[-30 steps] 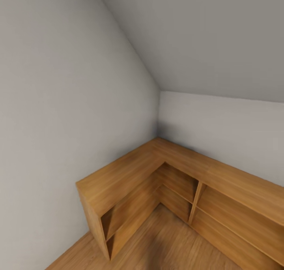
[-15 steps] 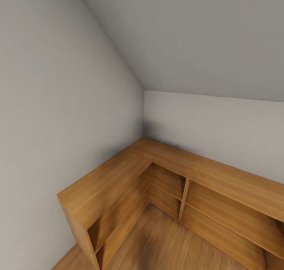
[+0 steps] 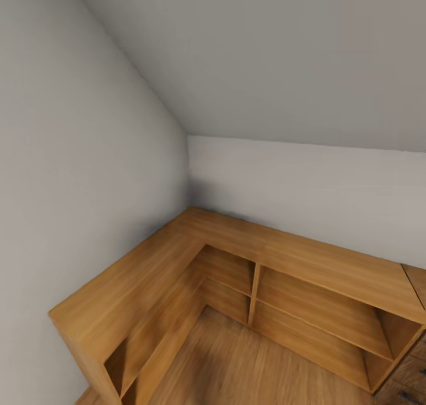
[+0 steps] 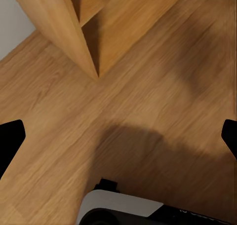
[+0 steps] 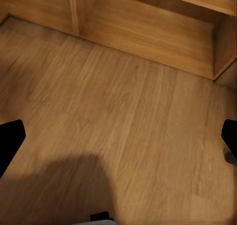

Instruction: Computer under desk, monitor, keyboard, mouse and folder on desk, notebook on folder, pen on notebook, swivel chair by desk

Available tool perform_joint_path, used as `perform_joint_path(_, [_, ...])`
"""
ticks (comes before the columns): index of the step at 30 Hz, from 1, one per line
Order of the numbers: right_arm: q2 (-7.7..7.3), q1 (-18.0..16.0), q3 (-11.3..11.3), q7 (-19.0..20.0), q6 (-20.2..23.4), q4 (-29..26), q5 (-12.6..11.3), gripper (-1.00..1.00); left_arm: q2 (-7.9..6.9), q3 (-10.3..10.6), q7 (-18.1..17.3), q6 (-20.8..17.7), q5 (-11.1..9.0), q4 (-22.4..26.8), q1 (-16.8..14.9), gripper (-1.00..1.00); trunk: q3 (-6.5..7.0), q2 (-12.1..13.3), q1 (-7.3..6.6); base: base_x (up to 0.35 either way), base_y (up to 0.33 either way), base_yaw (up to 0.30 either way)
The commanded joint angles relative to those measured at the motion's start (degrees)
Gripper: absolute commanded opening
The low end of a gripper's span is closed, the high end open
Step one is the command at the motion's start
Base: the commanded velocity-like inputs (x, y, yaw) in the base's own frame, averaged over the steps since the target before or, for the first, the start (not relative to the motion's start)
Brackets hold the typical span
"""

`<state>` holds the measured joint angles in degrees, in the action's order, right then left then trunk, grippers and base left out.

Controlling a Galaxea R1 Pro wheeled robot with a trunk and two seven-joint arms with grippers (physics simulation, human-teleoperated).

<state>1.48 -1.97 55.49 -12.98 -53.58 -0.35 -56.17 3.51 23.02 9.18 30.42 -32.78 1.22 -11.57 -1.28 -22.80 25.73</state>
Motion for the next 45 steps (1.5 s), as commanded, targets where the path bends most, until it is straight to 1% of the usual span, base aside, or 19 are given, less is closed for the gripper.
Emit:
perform_joint_path(1, [0.01,0.0,0.5,-0.5,0.0,0.0,0.0,1.00,0.01,0.5,0.4,0.1,-0.1,0.0,0.0,1.00,-0.13,-0.1,0.06,0.218,0.034,-0.292])
perform_joint_path(23, [0.01,0.0,0.5,-0.5,-0.1,0.0,0.0,1.00,0.01,0.5,0.4,0.1,-0.1,0.0,0.0,1.00,-0.13,-0.1,0.06,0.309,0.005,-0.288])
perform_joint_path(45, [0.02,0.0,0.5,-0.5,0.0,0.0,0.0,1.00,0.01,0.5,0.5,-0.1,-0.1,0.0,0.0,1.00,-0.13,-0.1,0.06,0.016,0.000,-0.287])
